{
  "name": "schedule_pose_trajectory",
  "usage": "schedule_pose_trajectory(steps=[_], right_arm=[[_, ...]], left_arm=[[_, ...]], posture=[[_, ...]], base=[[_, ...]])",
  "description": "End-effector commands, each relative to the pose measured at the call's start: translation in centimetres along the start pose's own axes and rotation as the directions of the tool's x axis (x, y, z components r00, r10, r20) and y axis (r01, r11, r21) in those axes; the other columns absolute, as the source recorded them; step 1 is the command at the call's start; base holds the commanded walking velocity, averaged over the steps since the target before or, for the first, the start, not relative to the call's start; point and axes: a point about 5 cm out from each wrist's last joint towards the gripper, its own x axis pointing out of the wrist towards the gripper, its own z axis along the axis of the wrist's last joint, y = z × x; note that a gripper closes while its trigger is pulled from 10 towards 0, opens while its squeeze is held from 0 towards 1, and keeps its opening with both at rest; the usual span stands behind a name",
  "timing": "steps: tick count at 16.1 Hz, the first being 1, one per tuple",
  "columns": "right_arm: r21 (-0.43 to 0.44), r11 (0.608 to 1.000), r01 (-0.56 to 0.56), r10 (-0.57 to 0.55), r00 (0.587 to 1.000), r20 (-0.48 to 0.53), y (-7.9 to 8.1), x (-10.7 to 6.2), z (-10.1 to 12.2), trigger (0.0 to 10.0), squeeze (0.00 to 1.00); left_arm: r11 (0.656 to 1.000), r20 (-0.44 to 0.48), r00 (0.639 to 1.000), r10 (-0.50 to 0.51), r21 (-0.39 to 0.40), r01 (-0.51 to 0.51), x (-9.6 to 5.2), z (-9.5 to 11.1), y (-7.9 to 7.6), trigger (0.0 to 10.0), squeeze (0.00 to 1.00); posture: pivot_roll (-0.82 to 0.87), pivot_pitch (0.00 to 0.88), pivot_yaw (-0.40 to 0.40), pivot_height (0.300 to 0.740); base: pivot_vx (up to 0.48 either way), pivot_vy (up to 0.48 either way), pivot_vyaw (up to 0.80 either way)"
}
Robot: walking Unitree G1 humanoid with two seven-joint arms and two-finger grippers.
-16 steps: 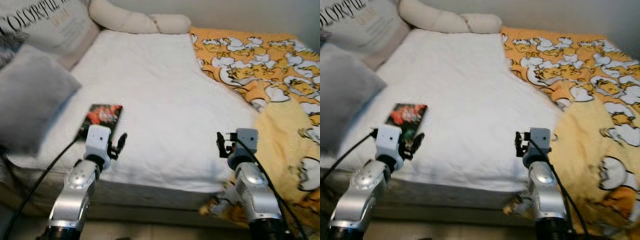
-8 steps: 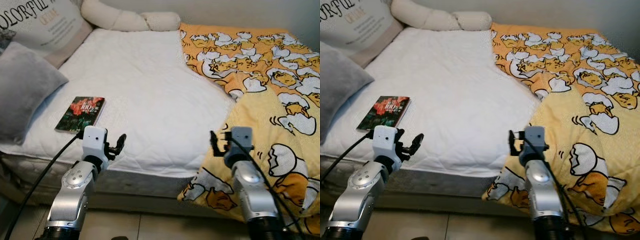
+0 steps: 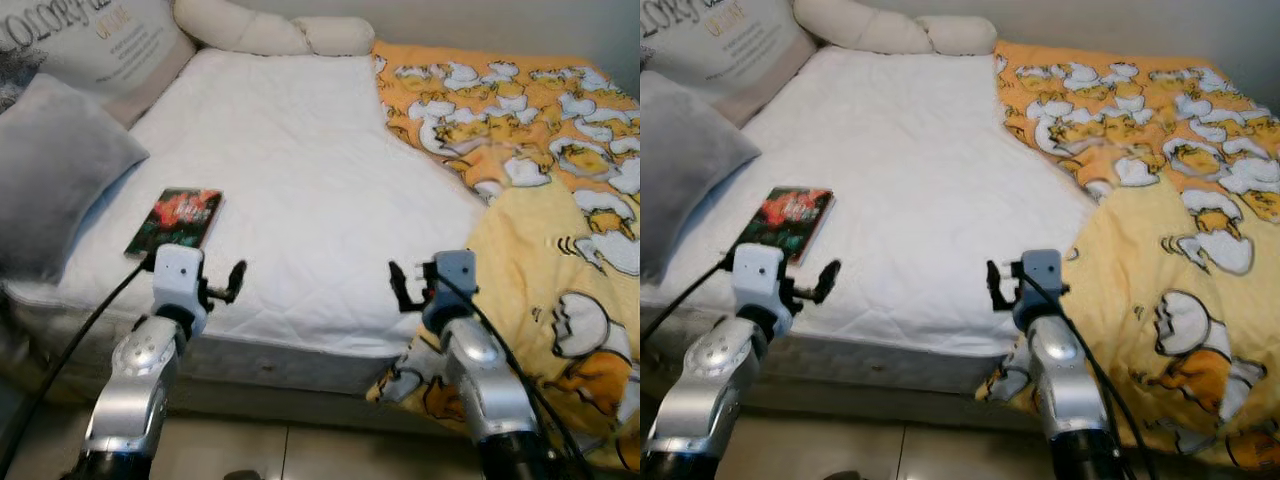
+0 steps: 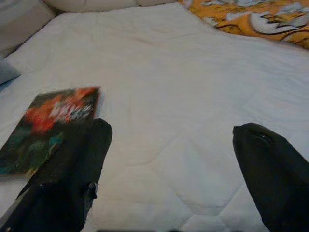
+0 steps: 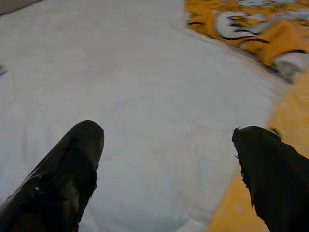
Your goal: Clean up the room
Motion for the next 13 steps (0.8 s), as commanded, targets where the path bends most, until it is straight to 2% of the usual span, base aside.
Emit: schedule_pose_trajectory(steps=[1, 3, 6, 13], right_arm=[[0.005, 1.000, 0.029, -0.029, 1.000, -0.010, -0.90, 0.03, 0.16, 10.0, 1.00], [-0.013, 0.999, 0.035, -0.036, 0.999, -0.012, -1.03, 0.09, 0.22, 10.0, 1.00], [-0.025, 1.000, 0.004, -0.005, 1.000, -0.014, -0.83, 0.04, 0.32, 10.0, 1.00], [-0.038, 0.999, 0.022, -0.023, 0.999, -0.023, -1.27, 0.49, 0.52, 10.0, 1.00]], left_arm=[[1.000, 0.016, 1.000, -0.017, -0.006, 0.017, 0.35, 0.42, -0.41, 10.0, 1.00], [1.000, 0.017, 1.000, -0.007, -0.005, 0.007, 0.47, 0.45, -0.25, 10.0, 1.00], [1.000, 0.020, 1.000, -0.007, -0.009, 0.007, 0.71, 0.57, -0.35, 10.0, 1.00], [1.000, 0.026, 1.000, -0.009, -0.004, 0.009, 1.01, 0.72, -0.36, 10.0, 0.99]], posture=[[0.06, 0.000, -0.010, 0.740], [0.06, 0.000, -0.013, 0.740], [0.06, 0.000, -0.012, 0.740], [0.06, 0.000, -0.014, 0.740]], base=[[0.292, 0.000, -0.77], [0.296, 0.000, -0.62], [0.306, 0.000, 0.00], [0.311, 0.000, 0.00]])
